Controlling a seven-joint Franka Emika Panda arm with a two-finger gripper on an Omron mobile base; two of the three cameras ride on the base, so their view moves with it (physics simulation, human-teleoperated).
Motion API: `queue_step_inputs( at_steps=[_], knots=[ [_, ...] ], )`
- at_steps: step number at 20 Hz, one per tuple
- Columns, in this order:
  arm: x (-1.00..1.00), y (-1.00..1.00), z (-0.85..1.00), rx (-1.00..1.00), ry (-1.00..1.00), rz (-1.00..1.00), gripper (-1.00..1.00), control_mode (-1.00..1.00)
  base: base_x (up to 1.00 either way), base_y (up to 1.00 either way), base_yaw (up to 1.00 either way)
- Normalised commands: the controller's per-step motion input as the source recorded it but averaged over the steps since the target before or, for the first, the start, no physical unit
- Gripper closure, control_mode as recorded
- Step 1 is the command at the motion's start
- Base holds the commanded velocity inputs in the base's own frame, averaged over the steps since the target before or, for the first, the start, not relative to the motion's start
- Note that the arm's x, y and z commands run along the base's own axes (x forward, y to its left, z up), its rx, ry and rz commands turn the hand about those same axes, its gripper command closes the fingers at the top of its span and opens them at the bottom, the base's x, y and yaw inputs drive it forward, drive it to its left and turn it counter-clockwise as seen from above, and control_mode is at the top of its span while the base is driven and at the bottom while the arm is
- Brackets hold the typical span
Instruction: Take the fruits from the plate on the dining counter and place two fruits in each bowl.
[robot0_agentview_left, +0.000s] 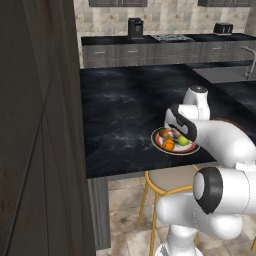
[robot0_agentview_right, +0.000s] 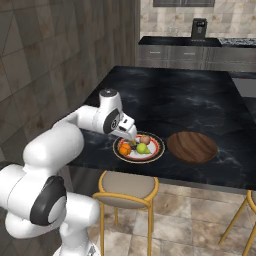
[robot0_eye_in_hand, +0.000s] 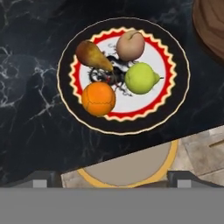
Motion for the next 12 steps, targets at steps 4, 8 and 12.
queue_step_inputs(
  at_steps=[4,8,12],
  knots=[
    [0.25,0.00,-0.37,0.00,0.00,0.00,-1.00,-1.00,0.00,0.00,0.00],
    [0.31,0.01,-0.34,0.00,0.01,0.00,-1.00,-1.00,0.00,0.00,0.00],
    [0.36,0.04,-0.34,0.00,0.02,0.00,-1.00,-1.00,0.00,0.00,0.00]
  ],
)
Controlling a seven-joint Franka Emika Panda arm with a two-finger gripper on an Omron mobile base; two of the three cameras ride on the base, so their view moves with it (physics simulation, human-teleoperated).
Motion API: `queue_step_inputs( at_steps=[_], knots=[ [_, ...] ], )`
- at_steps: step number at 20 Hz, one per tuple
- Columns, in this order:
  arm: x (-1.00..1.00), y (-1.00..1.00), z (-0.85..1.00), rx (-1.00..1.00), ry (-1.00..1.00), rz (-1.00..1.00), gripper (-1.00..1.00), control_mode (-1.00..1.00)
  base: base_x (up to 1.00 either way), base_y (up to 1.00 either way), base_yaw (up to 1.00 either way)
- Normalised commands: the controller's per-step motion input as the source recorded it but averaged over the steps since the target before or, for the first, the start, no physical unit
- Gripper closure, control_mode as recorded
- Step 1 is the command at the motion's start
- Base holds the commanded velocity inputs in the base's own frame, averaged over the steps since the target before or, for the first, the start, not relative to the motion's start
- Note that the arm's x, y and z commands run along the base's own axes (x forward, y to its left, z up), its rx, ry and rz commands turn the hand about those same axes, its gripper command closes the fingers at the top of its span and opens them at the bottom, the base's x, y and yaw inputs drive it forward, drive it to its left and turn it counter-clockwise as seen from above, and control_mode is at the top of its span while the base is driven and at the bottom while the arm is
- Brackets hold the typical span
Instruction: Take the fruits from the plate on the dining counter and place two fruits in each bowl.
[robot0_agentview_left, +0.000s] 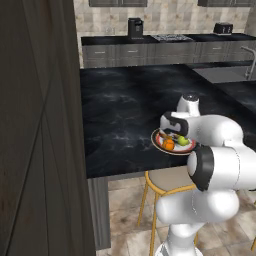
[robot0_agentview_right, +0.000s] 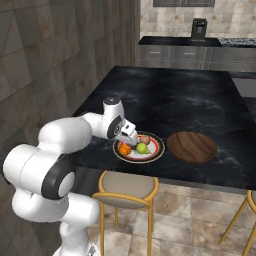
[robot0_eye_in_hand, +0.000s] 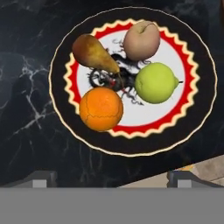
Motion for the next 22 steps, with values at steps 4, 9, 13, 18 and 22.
queue_step_inputs(
  at_steps=[4,9,13,18,22],
  knots=[
    [0.36,0.01,-0.35,0.00,0.02,0.00,-1.00,-1.00,0.00,0.00,0.00],
    [0.28,0.00,-0.35,0.00,0.02,0.00,-1.00,-1.00,0.00,0.00,0.00],
    [0.20,0.00,-0.31,0.00,0.02,0.00,-1.00,-1.00,0.00,0.00,0.00],
    [0.16,0.00,-0.23,0.00,0.00,0.00,-1.00,-1.00,0.00,0.00,0.00],
    [0.06,0.00,-0.16,0.00,0.00,0.00,-1.00,-1.00,0.00,0.00,0.00]
  ],
)
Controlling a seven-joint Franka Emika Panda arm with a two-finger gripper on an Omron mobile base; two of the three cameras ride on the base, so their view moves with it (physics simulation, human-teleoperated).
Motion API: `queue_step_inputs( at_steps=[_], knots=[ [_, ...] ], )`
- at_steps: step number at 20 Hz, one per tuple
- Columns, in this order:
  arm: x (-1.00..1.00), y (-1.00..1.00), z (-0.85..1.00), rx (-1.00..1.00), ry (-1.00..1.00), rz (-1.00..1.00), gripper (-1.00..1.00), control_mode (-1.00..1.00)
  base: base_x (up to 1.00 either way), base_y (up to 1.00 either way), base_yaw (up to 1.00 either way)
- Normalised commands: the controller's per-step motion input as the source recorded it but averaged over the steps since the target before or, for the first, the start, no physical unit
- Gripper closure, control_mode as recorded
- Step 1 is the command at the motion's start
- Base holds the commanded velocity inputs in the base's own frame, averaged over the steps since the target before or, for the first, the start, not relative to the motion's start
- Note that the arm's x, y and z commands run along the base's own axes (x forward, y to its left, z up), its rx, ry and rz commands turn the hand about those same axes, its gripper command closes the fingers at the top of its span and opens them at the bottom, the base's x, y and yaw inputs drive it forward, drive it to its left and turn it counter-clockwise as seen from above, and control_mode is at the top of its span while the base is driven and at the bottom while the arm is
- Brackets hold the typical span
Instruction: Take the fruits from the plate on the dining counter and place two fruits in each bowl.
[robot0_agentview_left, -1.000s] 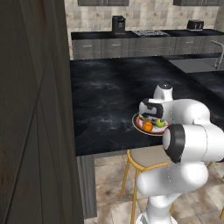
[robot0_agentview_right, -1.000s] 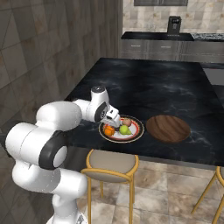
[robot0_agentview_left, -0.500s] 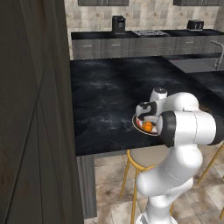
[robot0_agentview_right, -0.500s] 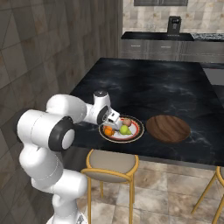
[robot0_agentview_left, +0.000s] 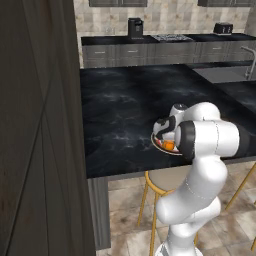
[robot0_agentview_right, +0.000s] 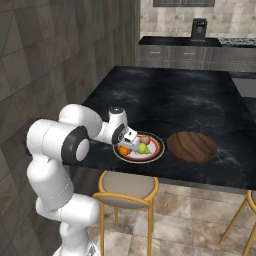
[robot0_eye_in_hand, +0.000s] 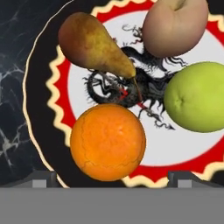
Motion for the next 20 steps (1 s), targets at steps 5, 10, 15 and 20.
queue_step_inputs(
  at_steps=[5,10,15,20],
  knots=[
    [0.01,0.00,-0.15,0.00,0.00,0.00,-1.00,-1.00,0.00,0.00,0.00],
    [0.02,0.00,-0.14,0.00,0.00,0.00,-1.00,-1.00,0.00,0.00,0.00],
    [0.11,0.00,-0.07,0.00,0.00,0.00,-1.00,-1.00,0.00,0.00,0.00],
    [0.13,0.00,-0.07,0.00,0.00,0.00,-1.00,-1.00,0.00,0.00,0.00]
  ],
)
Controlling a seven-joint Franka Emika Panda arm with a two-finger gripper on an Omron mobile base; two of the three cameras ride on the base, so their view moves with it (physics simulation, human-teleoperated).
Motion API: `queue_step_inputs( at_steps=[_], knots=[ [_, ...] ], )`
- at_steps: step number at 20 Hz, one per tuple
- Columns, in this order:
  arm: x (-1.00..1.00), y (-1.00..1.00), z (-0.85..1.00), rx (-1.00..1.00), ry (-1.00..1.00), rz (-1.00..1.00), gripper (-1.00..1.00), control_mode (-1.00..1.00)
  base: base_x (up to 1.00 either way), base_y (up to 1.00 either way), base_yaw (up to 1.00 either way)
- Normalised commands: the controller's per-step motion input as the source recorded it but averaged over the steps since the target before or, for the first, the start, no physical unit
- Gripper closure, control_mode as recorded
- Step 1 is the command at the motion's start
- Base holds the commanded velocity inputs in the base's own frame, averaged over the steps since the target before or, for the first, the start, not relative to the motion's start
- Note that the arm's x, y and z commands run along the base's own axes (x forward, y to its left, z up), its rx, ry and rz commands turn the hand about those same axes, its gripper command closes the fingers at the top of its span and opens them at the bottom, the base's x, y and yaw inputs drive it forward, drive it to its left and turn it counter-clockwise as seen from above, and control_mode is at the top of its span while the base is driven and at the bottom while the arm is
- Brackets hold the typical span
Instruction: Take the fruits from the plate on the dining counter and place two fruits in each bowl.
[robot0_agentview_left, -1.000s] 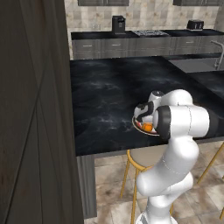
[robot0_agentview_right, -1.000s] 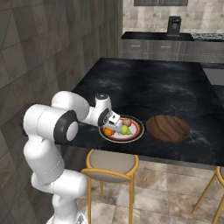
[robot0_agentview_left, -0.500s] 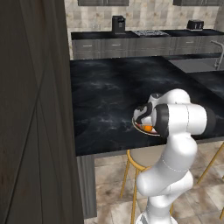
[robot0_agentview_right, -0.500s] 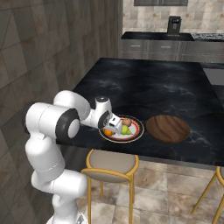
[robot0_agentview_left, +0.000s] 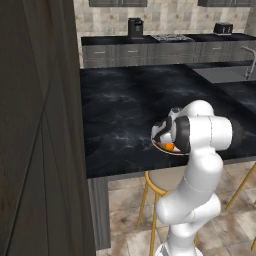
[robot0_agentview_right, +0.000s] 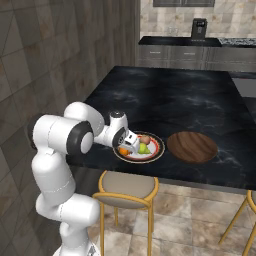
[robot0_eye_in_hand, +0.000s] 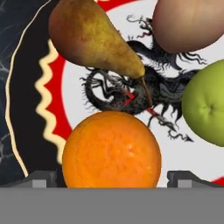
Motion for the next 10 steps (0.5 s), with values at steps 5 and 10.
queue_step_inputs(
  at_steps=[5,10],
  knots=[
    [0.06,0.00,-0.10,0.00,0.00,0.00,-1.00,-1.00,0.00,0.00,0.00],
    [0.03,0.00,-0.14,0.00,0.00,0.00,1.00,-1.00,0.00,0.00,0.00]
  ],
)
